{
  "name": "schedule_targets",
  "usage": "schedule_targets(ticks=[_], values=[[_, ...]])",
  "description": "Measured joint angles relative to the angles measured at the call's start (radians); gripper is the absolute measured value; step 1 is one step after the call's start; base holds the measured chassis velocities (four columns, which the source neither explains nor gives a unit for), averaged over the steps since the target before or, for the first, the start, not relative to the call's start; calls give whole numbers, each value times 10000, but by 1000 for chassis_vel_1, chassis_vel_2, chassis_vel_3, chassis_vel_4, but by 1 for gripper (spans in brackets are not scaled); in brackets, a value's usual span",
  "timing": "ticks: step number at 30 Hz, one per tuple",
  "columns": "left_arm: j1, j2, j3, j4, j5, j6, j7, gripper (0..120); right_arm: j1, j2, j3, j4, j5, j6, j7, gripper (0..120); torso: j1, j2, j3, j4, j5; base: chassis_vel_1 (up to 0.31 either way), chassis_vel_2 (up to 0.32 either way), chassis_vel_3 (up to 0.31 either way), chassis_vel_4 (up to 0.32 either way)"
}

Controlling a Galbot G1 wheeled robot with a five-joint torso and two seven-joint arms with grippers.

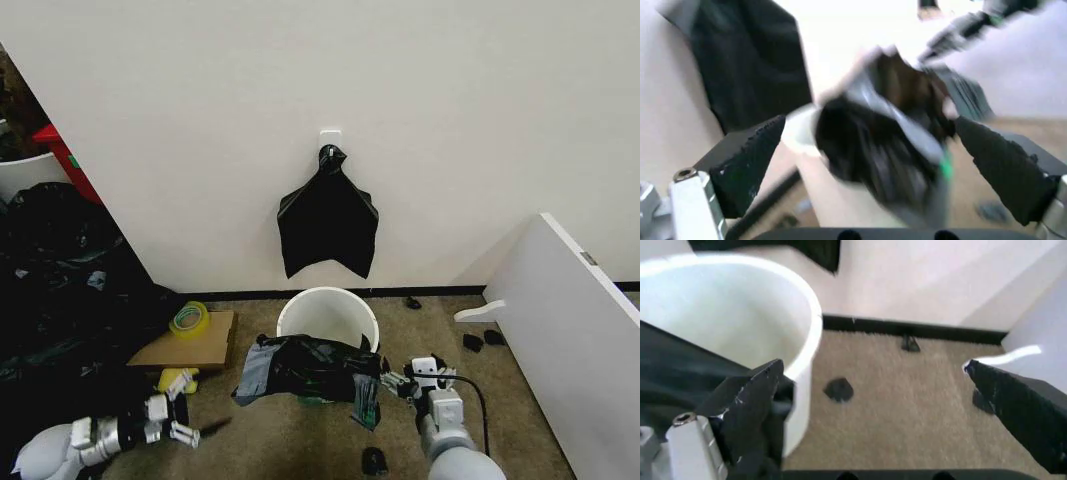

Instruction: Place the garbage bag over the trash bin.

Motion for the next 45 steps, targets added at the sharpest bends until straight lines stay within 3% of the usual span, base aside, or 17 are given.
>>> schedule_targets(ticks=[4, 6, 7, 8, 9, 10, 13, 15, 18, 19, 22, 29, 33, 35, 38, 45], values=[[272, -201, 67, -846, -310, -128, -1313, 100, -702, -232, -16, 629, -236, 427, 82, 100, 0, 0, 0, -2, -1, 0, 0, 0, 0], [461, -299, 469, -1626, -295, -368, -3200, 100, -892, -334, 2, 916, -293, 772, 45, 100, -1, 0, 0, -4, -1, 0, 0, 0, 0], [461, -299, 469, -1626, -295, -368, -3200, 100, -892, -334, 2, 916, -293, 772, 45, 100, -1, 0, 0, -4, -1, 0, 0, 0, 0], [519, -359, 772, -2081, -94, -519, -4475, 100, -733, -382, 87, 958, -277, 879, -89, 100, -1, 0, 0, -4, 0, 0, 0, 0, 0], [537, -419, 1125, -2482, 272, -698, -5817, 100, -268, -488, 248, 887, -76, 958, -343, 100, -1, 0, 0, -2, 1, 0, 0, 0, 0], [537, -419, 1125, -2482, 272, -698, -5817, 100, -268, -488, 248, 887, -76, 958, -343, 100, -1, 0, 0, -2, 1, 0, 0, 0, 0], [512, -558, 1953, -3296, 990, -799, -8805, 100, 995, -837, 615, 286, 1163, 641, -1009, 100, -1, 0, 0, 0, 3, 0, 0, 0, 0], [481, -618, 2104, -3506, 1075, -726, -9422, 100, 1403, -973, 728, 5, 1756, 338, -1266, 100, 0, 0, 2, 1, 2, 0, 0, 0, 0], [417, -889, 2238, -4033, 1157, -302, -10934, 100, 2863, -1424, 822, -1465, 2855, -426, -3148, 100, 0, 0, 2, -1, 5, 0, 0, 0, 0], [417, -889, 2238, -4033, 1157, -302, -10934, 100, 2863, -1424, 822, -1465, 2855, -426, -3148, 100, 0, 0, 2, -1, 5, 0, 0, 0, 0], [466, -1226, 2040, -4198, 1383, 24, -11632, 100, 4625, -1686, 465, -2931, 2911, -913, -5229, 100, 1, 0, 3, 1, 3, 0, 0, 0, 0], [541, -1548, 1929, -3940, 1840, 151, -11961, 100, 6395, -1617, -28, -4383, 2813, -1337, -6479, 100, 1, 0, 3, -1, -4, 0, 0, 0, 0], [539, -1639, 1812, -3784, 2043, 240, -12133, 100, 7712, -1281, -559, -5297, 2588, -2763, -7024, 100, 2, -1, 3, 0, 0, 0, 0, 0, 0], [505, -1675, 1728, -3743, 2143, 307, -12332, 100, 8403, -1043, -877, -5875, 1980, -3210, -8116, 100, 2, -1, 3, 3, -6, 0, 0, 0, 0], [517, -1778, 1650, -3711, 2282, 384, -12539, 100, 9025, -717, -1347, -6409, 1392, -3208, -8766, 100, 1, 0, 2, -2, 0, 0, 0, 0, 0], [547, -2020, 1687, -3500, 2690, 401, -12844, 100, 9884, 81, -2165, -7645, 771, -3032, -8885, 100, 2, -1, 2, 1, -4, 0, 0, 0, 0]])
